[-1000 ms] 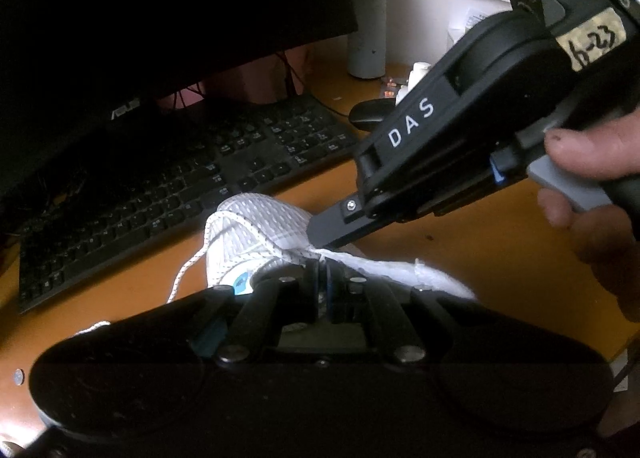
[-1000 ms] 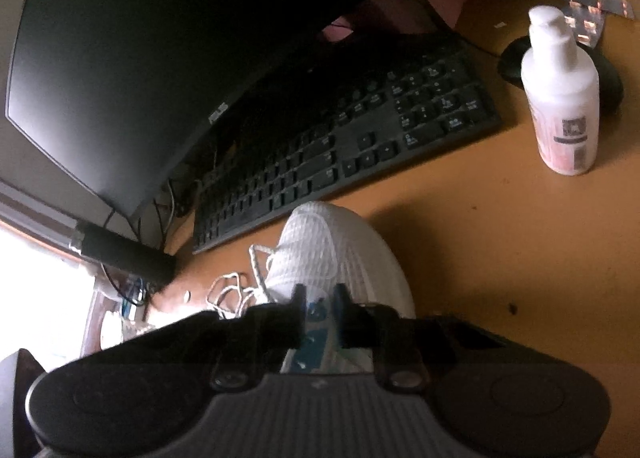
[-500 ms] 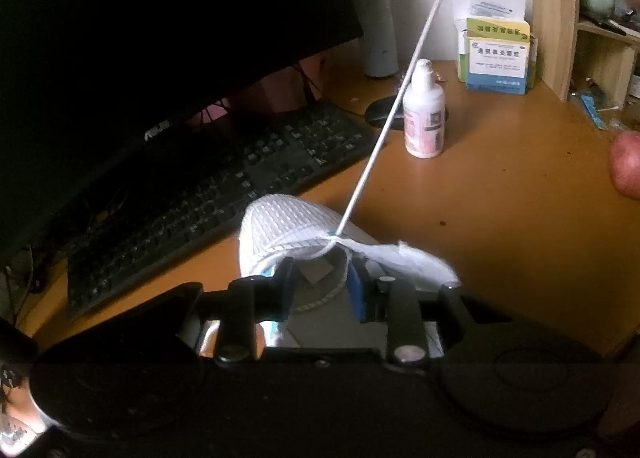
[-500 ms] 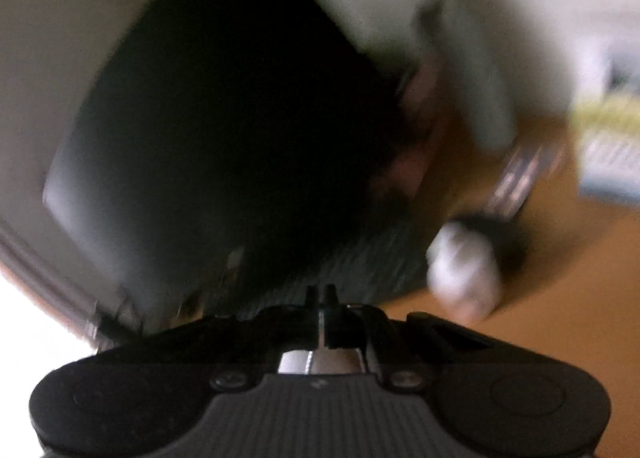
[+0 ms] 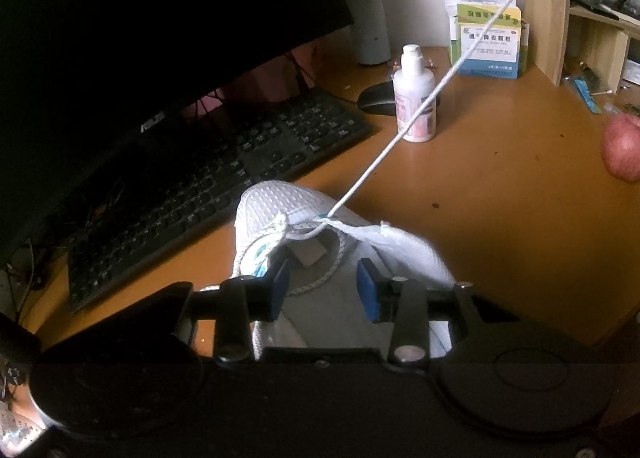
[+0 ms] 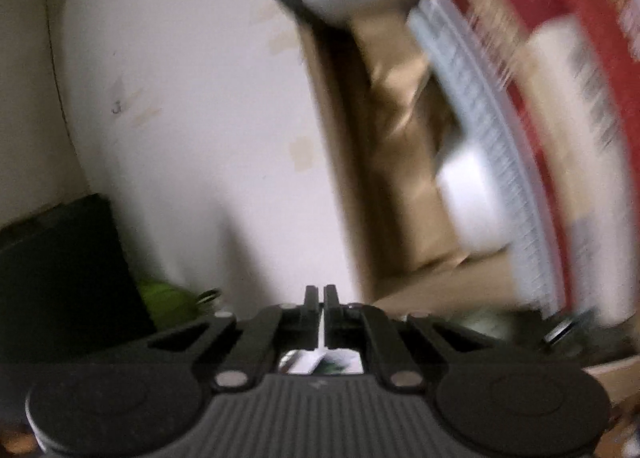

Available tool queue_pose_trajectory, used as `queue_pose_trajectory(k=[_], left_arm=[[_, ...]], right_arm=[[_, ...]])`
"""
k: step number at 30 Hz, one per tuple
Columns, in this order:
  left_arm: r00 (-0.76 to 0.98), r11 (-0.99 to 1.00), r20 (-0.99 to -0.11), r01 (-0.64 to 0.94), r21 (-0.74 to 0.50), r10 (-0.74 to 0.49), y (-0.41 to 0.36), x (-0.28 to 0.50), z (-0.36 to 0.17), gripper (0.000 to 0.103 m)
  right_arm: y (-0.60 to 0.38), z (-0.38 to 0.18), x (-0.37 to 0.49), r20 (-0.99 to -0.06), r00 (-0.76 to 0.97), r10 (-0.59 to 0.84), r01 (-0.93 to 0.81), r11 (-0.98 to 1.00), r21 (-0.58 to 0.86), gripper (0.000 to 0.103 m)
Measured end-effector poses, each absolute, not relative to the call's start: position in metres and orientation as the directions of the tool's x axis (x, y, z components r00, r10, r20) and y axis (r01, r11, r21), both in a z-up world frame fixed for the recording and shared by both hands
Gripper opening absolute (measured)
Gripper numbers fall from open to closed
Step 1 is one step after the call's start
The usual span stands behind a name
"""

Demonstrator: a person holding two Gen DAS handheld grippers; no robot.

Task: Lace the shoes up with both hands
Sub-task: 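Pull the lace end up and away from the sneaker with the right gripper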

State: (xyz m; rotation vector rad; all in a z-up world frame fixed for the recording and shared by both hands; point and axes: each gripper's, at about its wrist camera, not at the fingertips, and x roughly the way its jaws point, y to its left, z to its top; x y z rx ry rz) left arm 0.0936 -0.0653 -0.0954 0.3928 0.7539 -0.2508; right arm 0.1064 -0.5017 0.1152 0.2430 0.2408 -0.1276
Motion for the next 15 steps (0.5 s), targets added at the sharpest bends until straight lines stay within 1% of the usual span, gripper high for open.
queue_pose_trajectory(k=[4,6,8,12,13,15], left_arm=[[0.701,0.896,-0.708,0.363,0.255,-0.083,-0.065,0.093,-0.094,0.038],[0.699,0.896,-0.71,0.367,0.251,-0.088,-0.064,0.093,-0.093,0.038],[0.697,0.893,-0.711,0.374,0.25,-0.093,-0.064,0.092,-0.092,0.038],[0.697,0.891,-0.706,0.391,0.229,-0.125,-0.06,0.085,-0.083,0.039],[0.698,0.89,-0.703,0.397,0.223,-0.135,-0.059,0.082,-0.079,0.039],[0.701,0.889,-0.696,0.405,0.213,-0.152,-0.056,0.076,-0.073,0.04]], right_arm=[[-0.511,0.126,0.085,-0.191,0.966,-0.173,0.212,0.955,0.206,0.002],[-0.512,0.132,0.077,-0.185,0.964,-0.189,0.227,0.951,0.208,0.002],[-0.512,0.139,0.071,-0.175,0.964,-0.201,0.232,0.955,0.185,0.002],[-0.491,0.142,0.062,-0.146,0.96,-0.237,0.252,0.964,0.09,0.002],[-0.483,0.139,0.065,-0.168,0.96,-0.223,0.237,0.969,0.067,0.002],[-0.46,0.122,0.078,-0.277,0.954,-0.117,0.134,0.99,0.043,0.002]])
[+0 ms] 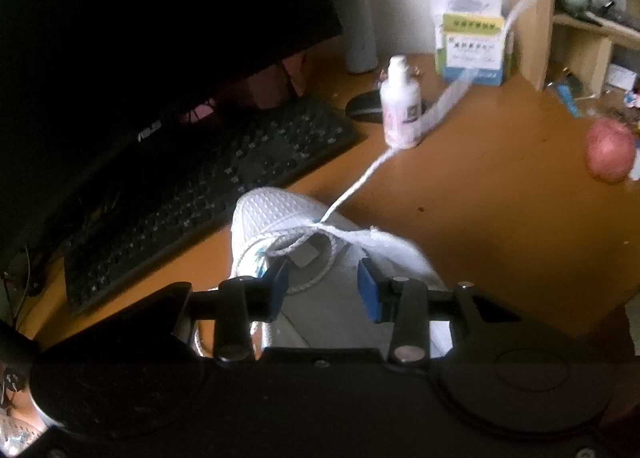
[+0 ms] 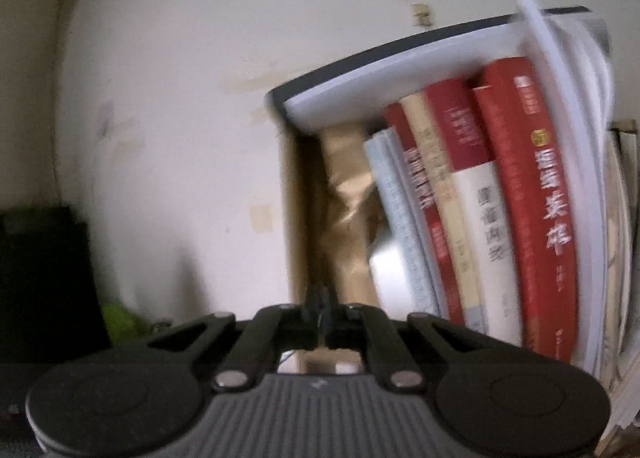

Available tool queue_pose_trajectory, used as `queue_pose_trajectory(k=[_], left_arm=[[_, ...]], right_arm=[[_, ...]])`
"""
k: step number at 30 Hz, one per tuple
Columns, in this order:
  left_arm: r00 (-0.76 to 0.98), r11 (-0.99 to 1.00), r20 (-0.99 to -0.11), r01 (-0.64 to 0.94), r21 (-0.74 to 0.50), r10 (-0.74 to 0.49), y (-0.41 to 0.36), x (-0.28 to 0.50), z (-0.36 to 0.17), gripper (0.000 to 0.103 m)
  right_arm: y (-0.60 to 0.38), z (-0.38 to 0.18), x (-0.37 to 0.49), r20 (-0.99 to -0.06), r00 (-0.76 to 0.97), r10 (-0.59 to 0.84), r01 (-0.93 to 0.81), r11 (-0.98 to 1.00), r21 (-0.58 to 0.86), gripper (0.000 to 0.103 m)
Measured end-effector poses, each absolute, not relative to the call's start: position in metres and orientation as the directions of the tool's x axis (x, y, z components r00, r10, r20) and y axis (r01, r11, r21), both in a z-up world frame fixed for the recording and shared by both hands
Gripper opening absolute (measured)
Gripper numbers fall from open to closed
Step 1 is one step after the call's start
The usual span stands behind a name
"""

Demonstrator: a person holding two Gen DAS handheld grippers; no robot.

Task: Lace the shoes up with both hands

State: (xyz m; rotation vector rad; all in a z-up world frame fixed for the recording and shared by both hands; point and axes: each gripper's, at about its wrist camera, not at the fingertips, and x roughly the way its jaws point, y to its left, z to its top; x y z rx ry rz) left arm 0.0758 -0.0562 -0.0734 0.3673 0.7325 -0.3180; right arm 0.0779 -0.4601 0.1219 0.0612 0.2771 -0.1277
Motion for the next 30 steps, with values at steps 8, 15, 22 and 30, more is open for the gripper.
queue_pose_trajectory(k=[8,15,22,30], left_arm=[[0.715,0.921,-0.66,0.378,0.089,-0.23,-0.017,0.051,-0.035,0.041],[0.729,0.932,-0.661,0.34,0.126,-0.177,0.018,0.081,-0.039,0.017],[0.639,0.871,-0.702,0.488,0.056,-0.314,0.027,0.128,-0.056,0.011],[0.53,0.727,-0.751,0.68,0.097,-0.394,-0.001,0.161,-0.072,0.011]], right_arm=[[-0.332,-0.001,0.116,-0.652,0.726,0.219,-0.166,0.976,0.143,0.011],[-0.241,-0.042,0.115,-0.712,0.566,0.416,-0.362,0.901,0.239,0.024],[-0.185,-0.04,0.122,-0.699,0.511,0.5,-0.398,0.859,0.323,0.025],[-0.181,-0.065,0.127,-0.74,0.489,0.462,-0.362,0.879,0.309,0.025]])
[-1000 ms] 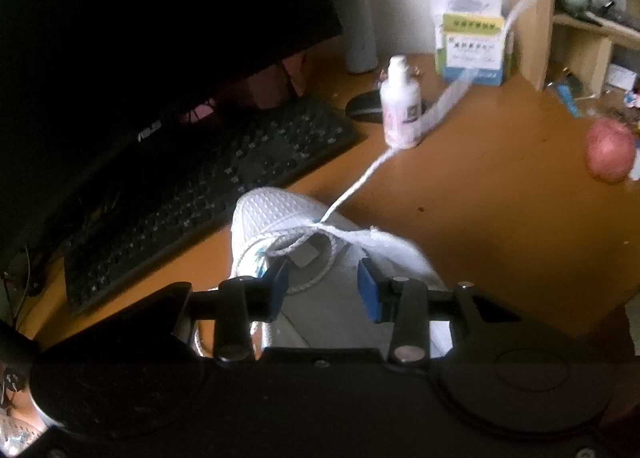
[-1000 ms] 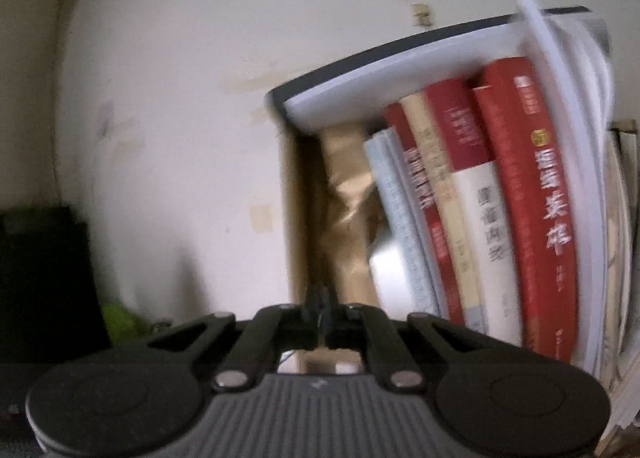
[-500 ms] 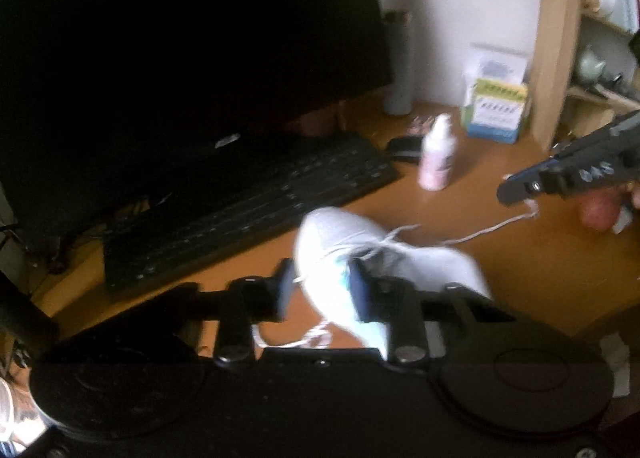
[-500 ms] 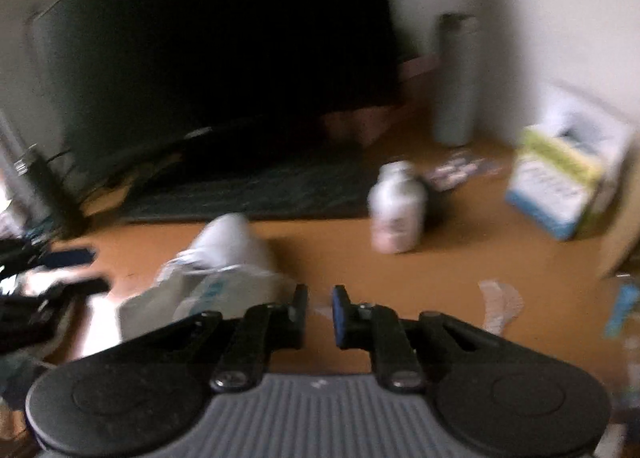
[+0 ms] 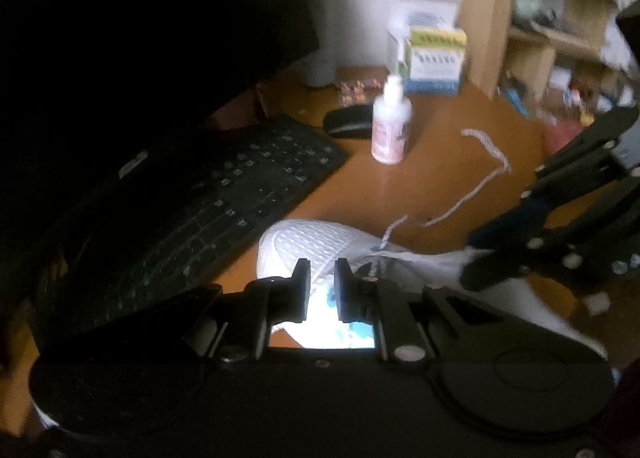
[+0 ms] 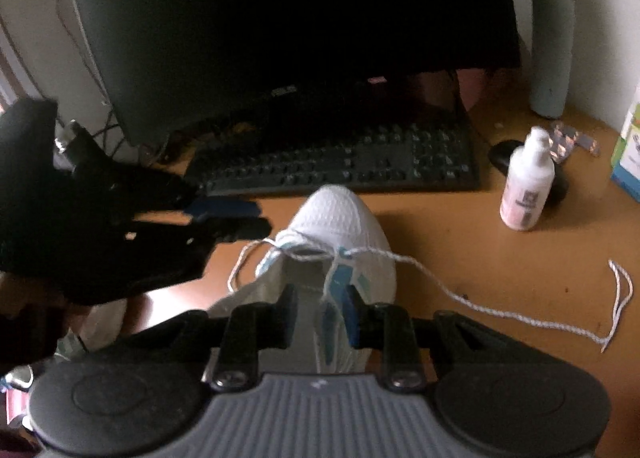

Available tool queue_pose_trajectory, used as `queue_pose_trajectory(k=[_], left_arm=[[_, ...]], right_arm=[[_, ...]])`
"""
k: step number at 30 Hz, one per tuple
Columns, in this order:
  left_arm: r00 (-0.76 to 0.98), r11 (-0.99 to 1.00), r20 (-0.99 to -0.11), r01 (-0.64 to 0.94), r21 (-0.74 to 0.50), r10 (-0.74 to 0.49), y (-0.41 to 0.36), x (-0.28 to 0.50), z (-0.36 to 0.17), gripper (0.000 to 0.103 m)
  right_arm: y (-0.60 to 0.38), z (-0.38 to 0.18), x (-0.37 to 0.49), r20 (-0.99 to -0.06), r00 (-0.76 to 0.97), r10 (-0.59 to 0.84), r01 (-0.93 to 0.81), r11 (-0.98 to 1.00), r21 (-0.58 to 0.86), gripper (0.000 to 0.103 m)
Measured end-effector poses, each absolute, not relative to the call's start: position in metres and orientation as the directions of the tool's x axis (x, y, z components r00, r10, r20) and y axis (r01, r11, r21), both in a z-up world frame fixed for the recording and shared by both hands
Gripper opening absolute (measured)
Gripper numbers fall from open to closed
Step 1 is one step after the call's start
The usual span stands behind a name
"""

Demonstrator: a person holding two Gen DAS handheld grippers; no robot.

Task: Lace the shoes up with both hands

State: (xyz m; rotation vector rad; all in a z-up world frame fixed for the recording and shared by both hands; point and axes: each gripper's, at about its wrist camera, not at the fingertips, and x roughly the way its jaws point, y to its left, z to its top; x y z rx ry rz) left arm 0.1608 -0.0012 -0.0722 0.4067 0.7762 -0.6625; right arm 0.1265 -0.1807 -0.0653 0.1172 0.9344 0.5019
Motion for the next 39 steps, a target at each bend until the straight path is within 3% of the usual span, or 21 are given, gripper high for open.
queue_pose_trajectory(k=[10,13,16,25,29,35,39], left_arm=[[0.443,0.595,-0.809,0.79,0.147,-0.387,-0.016,0.176,-0.086,0.013],[0.423,0.588,-0.819,0.797,0.134,-0.387,-0.015,0.177,-0.082,0.001],[0.443,0.607,-0.811,0.782,0.141,-0.382,-0.008,0.171,-0.07,0.0],[0.664,0.847,-0.697,0.508,0.156,-0.269,0.046,0.121,-0.02,0.0],[0.764,0.907,-0.606,0.389,0.163,-0.219,0.059,0.097,0.011,0.0],[0.832,0.928,-0.518,0.33,0.173,-0.199,0.055,0.088,0.048,0.0],[0.824,0.92,-0.53,0.344,0.187,-0.201,0.047,0.085,0.039,0.0]], right_arm=[[-0.183,-0.075,0.115,-0.761,0.48,0.437,-0.32,0.895,0.312,0.025],[-0.183,-0.074,0.113,-0.758,0.481,0.44,-0.325,0.893,0.312,0.025],[-0.183,-0.074,0.113,-0.756,0.481,0.445,-0.338,0.889,0.308,0.026],[-0.188,-0.07,0.117,-0.734,0.467,0.494,-0.374,0.862,0.343,0.028],[-0.198,-0.056,0.123,-0.687,0.453,0.568,-0.364,0.821,0.439,0.033],[-0.196,-0.042,0.135,-0.631,0.406,0.661,-0.386,0.75,0.537,0.038],[-0.199,-0.047,0.145,-0.584,0.378,0.718,-0.286,0.691,0.664,0.038]])
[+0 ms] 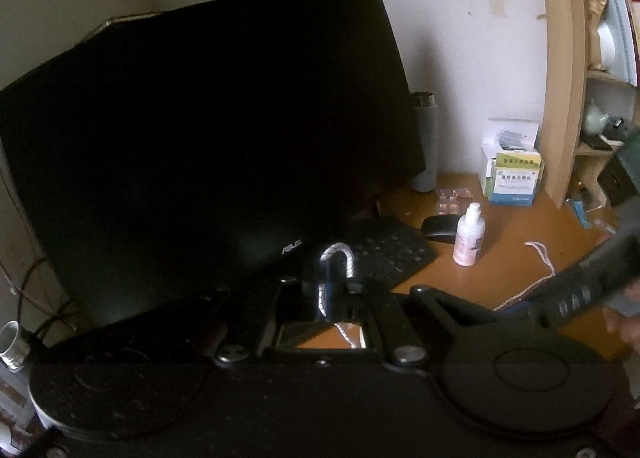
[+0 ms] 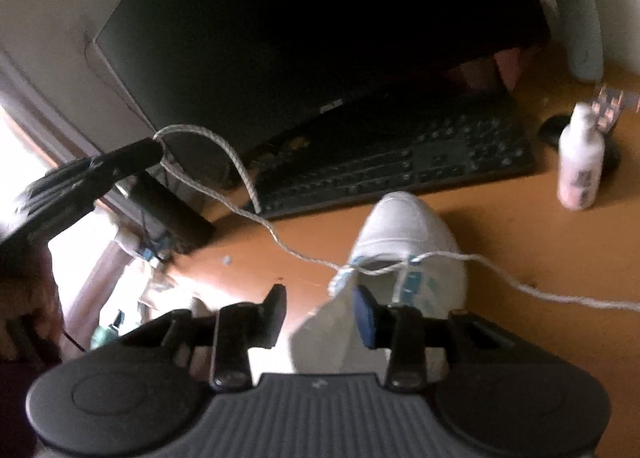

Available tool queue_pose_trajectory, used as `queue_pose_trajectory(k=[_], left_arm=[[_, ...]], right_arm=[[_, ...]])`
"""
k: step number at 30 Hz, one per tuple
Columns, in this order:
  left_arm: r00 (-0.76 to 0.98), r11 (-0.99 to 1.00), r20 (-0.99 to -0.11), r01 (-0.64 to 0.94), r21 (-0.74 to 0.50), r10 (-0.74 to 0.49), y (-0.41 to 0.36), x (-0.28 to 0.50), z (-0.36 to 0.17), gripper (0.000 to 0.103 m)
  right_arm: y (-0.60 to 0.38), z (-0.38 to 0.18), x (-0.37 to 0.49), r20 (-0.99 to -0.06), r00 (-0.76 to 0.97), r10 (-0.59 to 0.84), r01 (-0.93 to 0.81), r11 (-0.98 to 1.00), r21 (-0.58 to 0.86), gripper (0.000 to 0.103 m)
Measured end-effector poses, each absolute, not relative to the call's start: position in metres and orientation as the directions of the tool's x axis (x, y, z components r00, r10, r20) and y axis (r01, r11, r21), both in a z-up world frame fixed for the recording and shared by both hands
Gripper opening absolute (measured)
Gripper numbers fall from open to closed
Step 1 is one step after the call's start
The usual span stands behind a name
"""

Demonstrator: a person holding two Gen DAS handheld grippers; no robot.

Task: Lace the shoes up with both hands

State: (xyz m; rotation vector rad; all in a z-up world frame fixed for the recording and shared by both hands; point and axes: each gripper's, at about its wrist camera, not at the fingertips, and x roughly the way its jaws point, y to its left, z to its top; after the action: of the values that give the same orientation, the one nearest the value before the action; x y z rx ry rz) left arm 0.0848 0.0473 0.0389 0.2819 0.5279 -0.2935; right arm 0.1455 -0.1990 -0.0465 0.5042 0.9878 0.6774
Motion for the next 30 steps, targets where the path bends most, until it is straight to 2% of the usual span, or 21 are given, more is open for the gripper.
queue_pose_trajectory(k=[5,7,12,16,18,19,20,22,30], left_arm=[[0.788,0.918,-0.577,0.365,0.157,-0.215,0.039,0.082,0.011,0.0],[0.781,0.916,-0.584,0.372,0.152,-0.22,0.035,0.081,0.006,0.0],[0.763,0.896,-0.6,0.413,0.162,-0.242,0.022,0.079,-0.008,0.0],[0.744,0.881,-0.605,0.451,0.141,-0.284,0.017,0.072,-0.011,0.0],[0.733,0.871,-0.607,0.474,0.131,-0.307,0.017,0.066,-0.011,0.0],[0.727,0.865,-0.609,0.485,0.127,-0.317,0.018,0.063,-0.011,0.0],[0.721,0.86,-0.613,0.495,0.127,-0.324,0.018,0.059,-0.013,0.0],[0.708,0.854,-0.628,0.503,0.129,-0.322,0.02,0.051,-0.018,0.0],[0.696,0.875,-0.653,0.472,0.105,-0.297,0.031,0.041,-0.03,0.0]], right_arm=[[-0.208,-0.062,0.156,-0.501,0.359,0.788,-0.095,0.565,0.82,0.038],[-0.212,-0.075,0.163,-0.451,0.349,0.821,0.04,0.468,0.883,0.038],[-0.209,-0.099,0.171,-0.351,0.357,0.866,0.276,0.262,0.925,0.039],[-0.199,-0.109,0.17,-0.326,0.351,0.878,0.376,0.187,0.908,0.039],[-0.193,-0.11,0.17,-0.33,0.351,0.877,0.39,0.183,0.902,0.039],[-0.192,-0.109,0.17,-0.336,0.358,0.871,0.382,0.191,0.904,0.033],[-0.191,-0.109,0.17,-0.336,0.362,0.869,0.378,0.193,0.906,0.018],[-0.19,-0.109,0.173,-0.332,0.384,0.862,0.34,0.203,0.919,0.006],[-0.197,-0.095,0.18,-0.341,0.442,0.829,0.174,0.294,0.94,0.005]])
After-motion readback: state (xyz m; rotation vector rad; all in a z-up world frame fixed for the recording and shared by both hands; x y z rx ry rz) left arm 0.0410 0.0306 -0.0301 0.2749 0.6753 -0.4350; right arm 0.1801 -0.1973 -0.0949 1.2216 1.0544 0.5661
